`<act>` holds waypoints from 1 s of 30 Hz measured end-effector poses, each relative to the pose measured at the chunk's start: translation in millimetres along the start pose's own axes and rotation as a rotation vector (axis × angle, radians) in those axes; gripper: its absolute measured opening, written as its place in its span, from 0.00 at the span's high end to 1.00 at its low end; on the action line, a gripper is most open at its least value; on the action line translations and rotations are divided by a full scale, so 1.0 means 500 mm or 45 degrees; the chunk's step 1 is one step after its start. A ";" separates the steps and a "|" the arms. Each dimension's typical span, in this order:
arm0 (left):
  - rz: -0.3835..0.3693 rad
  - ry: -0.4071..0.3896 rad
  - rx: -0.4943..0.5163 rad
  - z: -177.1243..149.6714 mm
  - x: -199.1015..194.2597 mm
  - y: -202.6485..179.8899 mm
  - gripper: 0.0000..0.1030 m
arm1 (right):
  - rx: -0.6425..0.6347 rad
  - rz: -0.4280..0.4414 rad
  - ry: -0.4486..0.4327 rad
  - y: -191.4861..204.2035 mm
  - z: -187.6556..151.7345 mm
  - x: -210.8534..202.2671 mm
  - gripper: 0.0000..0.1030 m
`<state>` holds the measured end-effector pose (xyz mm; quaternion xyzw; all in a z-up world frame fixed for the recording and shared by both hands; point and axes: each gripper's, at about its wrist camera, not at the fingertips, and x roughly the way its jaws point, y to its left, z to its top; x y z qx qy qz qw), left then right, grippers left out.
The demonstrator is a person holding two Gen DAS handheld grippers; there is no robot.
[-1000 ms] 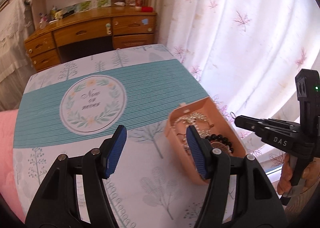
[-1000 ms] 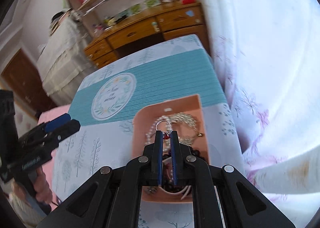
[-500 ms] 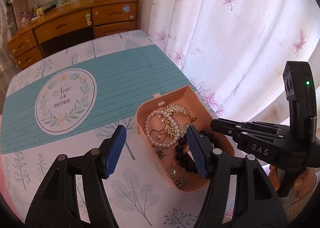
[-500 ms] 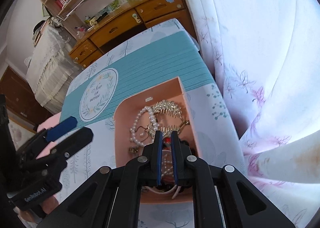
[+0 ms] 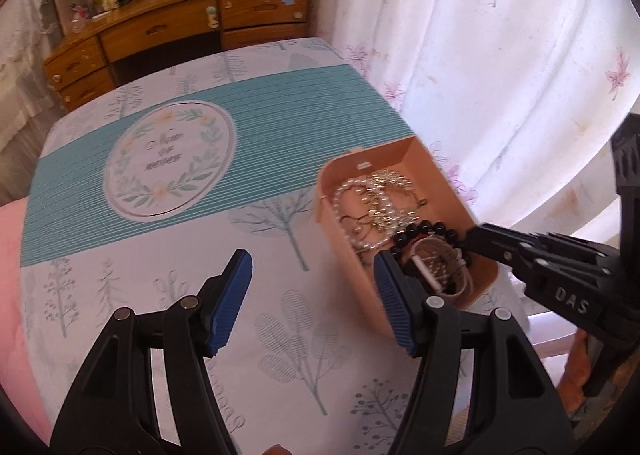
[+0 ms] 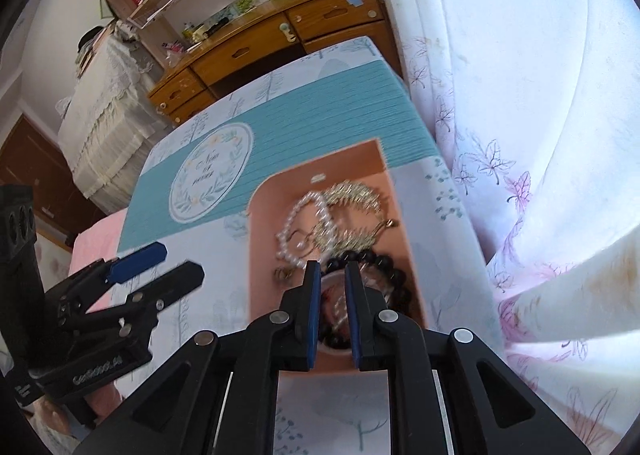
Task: Organize jewelry
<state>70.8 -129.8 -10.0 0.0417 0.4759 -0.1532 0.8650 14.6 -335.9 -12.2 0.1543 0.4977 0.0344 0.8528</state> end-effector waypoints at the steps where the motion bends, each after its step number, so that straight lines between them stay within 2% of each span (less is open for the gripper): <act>1: 0.030 -0.007 -0.012 -0.006 -0.007 0.004 0.41 | -0.013 -0.001 0.004 0.010 -0.010 -0.003 0.88; 3: 0.075 -0.015 -0.055 -0.021 -0.021 0.017 0.41 | -0.033 -0.003 0.019 0.026 -0.031 -0.007 0.87; 5: 0.088 -0.018 -0.085 -0.039 -0.035 0.029 0.41 | -0.043 -0.013 0.030 0.044 -0.053 -0.014 0.73; 7: 0.117 -0.013 -0.114 -0.055 -0.050 0.041 0.41 | -0.063 -0.021 0.017 0.060 -0.072 -0.025 0.63; 13: 0.189 -0.016 -0.231 -0.110 -0.113 0.088 0.41 | -0.188 -0.027 -0.017 0.129 -0.116 -0.069 0.61; 15: 0.208 -0.036 -0.261 -0.127 -0.135 0.096 0.41 | -0.213 -0.031 -0.041 0.149 -0.121 -0.085 0.55; 17: 0.237 -0.058 -0.282 -0.143 -0.155 0.101 0.41 | -0.244 -0.042 -0.075 0.172 -0.125 -0.102 0.41; 25: 0.301 -0.129 -0.320 -0.165 -0.207 0.109 0.41 | -0.298 -0.028 -0.104 0.230 -0.131 -0.133 0.37; 30: 0.294 -0.134 -0.316 -0.164 -0.212 0.104 0.41 | -0.320 -0.038 -0.095 0.249 -0.145 -0.134 0.37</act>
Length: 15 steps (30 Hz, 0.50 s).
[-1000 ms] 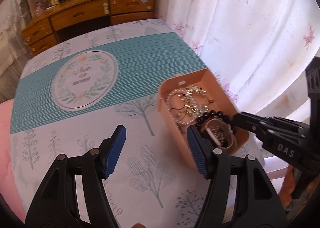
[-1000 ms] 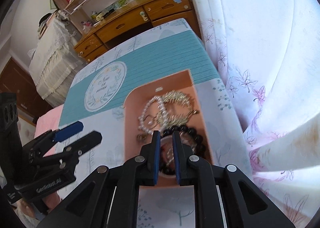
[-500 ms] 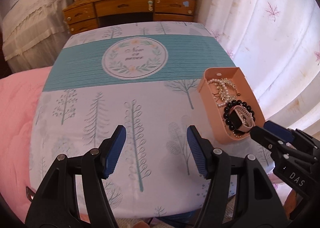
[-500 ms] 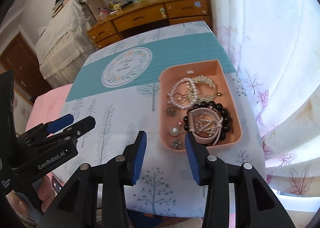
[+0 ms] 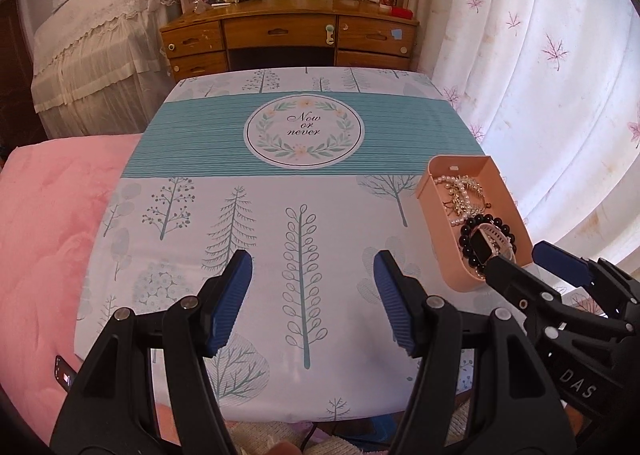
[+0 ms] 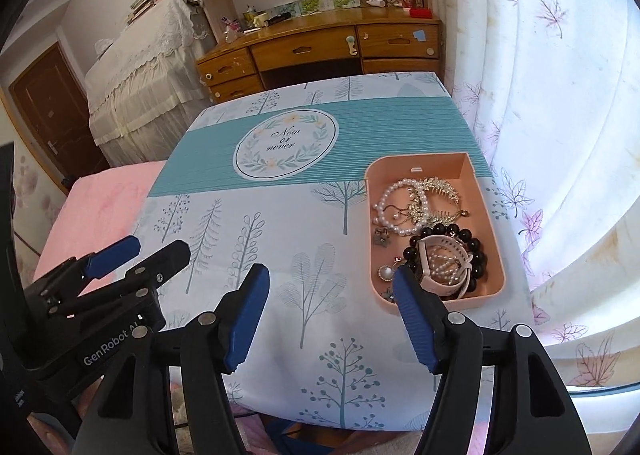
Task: Organize jewelry
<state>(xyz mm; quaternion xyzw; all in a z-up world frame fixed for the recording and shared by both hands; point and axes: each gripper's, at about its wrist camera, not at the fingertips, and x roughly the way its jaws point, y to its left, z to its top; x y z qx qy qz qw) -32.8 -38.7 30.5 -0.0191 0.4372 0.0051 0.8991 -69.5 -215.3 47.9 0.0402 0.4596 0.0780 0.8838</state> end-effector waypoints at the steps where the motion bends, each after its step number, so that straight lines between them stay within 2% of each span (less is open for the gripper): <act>1: 0.001 0.000 0.005 -0.001 0.000 -0.002 0.41 | 0.002 0.003 0.001 0.001 -0.001 0.000 0.36; 8: -0.017 -0.013 0.026 -0.008 -0.013 -0.009 0.41 | 0.049 -0.004 -0.016 -0.010 -0.009 -0.005 0.31; 15: -0.025 -0.025 0.030 -0.020 -0.030 -0.004 0.41 | 0.035 -0.025 -0.027 0.005 -0.023 -0.015 0.31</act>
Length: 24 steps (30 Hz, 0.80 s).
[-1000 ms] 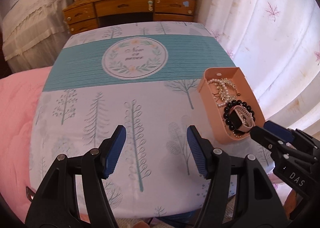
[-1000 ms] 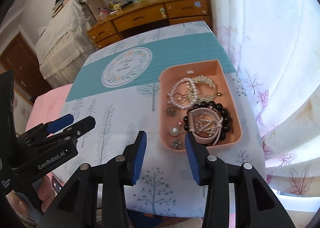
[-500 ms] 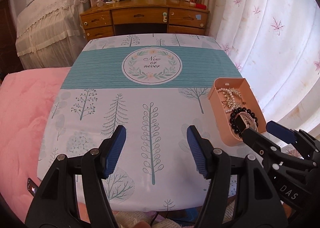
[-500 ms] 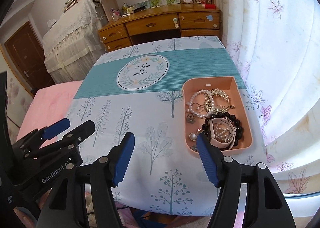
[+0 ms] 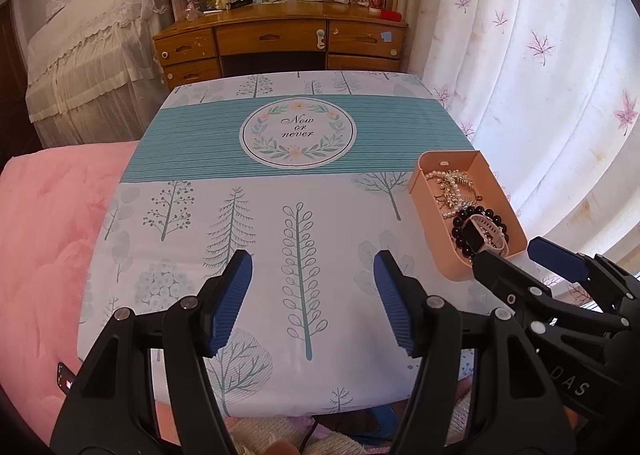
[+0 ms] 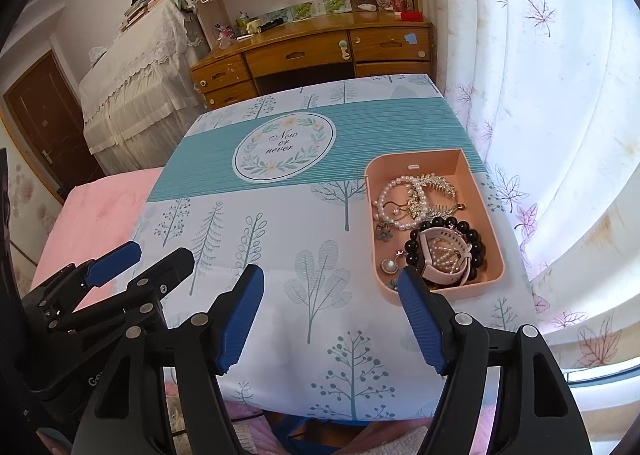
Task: Organize jewelry
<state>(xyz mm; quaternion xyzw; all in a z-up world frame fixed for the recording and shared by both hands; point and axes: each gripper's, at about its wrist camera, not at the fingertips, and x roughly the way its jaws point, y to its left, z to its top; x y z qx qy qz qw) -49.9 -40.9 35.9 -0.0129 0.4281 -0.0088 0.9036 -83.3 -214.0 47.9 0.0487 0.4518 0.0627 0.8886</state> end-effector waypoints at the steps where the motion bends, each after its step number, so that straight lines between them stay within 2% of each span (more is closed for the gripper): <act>1: -0.005 -0.004 -0.004 -0.002 -0.003 0.003 0.41 | 0.000 -0.003 -0.001 0.001 -0.002 0.000 0.31; 10: 0.021 -0.044 0.004 -0.009 -0.033 0.017 0.41 | -0.004 -0.027 -0.027 0.017 -0.008 0.001 0.30; 24: 0.000 -0.047 0.012 -0.026 -0.047 0.016 0.41 | -0.015 -0.108 -0.060 0.021 -0.029 -0.026 0.25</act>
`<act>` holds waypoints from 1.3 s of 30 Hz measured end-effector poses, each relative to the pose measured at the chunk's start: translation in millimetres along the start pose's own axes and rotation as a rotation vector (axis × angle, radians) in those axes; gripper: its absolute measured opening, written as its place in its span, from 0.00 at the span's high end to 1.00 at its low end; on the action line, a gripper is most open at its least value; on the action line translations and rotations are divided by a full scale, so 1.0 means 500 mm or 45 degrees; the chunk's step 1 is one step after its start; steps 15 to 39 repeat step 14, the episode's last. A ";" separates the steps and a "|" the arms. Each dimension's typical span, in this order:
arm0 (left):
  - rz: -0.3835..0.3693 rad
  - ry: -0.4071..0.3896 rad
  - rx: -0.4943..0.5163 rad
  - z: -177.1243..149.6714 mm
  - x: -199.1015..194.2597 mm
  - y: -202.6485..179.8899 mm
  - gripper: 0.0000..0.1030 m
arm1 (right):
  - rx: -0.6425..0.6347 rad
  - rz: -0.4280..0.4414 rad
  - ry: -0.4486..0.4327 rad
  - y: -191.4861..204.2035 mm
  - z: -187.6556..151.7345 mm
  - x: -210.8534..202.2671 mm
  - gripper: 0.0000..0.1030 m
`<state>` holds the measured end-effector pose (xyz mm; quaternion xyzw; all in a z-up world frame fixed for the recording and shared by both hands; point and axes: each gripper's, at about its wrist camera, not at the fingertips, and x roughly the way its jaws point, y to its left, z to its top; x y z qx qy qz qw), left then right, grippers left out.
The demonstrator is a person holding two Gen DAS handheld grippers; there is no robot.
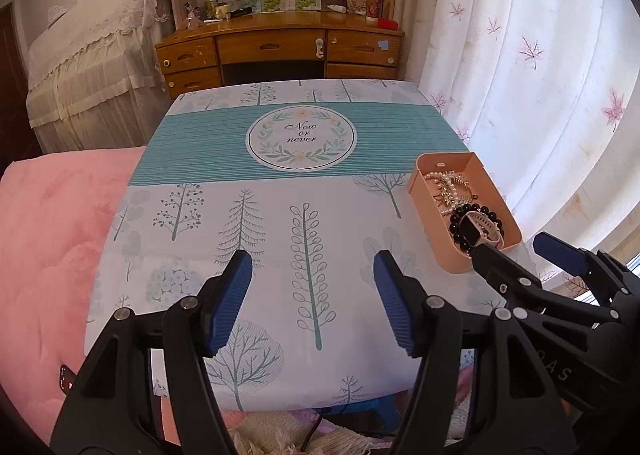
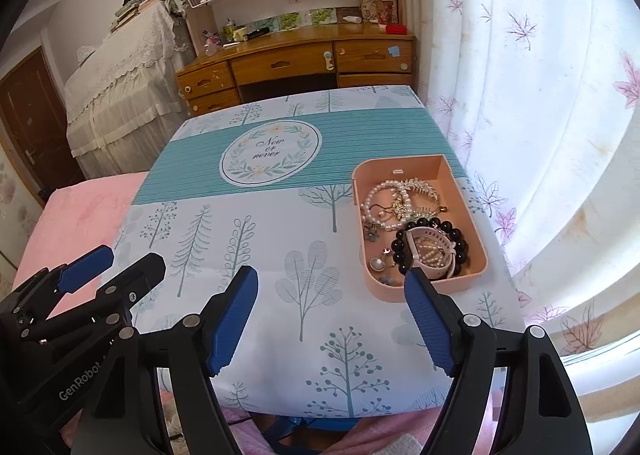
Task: Organize jewelry
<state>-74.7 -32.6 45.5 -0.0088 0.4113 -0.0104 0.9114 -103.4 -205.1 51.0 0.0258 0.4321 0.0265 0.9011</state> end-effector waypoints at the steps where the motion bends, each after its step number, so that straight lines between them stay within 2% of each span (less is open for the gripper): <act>1: 0.000 -0.003 0.002 0.000 -0.001 0.000 0.41 | 0.000 -0.007 -0.003 0.000 -0.001 -0.002 0.25; 7: 0.009 -0.026 0.012 -0.001 -0.007 0.004 0.41 | -0.004 -0.028 -0.021 0.004 -0.002 -0.012 0.22; 14: 0.040 -0.006 -0.008 -0.001 0.002 0.028 0.41 | -0.031 -0.024 -0.020 0.022 0.008 -0.007 0.19; 39: 0.040 -0.006 -0.008 -0.001 0.002 0.028 0.41 | -0.031 -0.024 -0.020 0.022 0.008 -0.007 0.19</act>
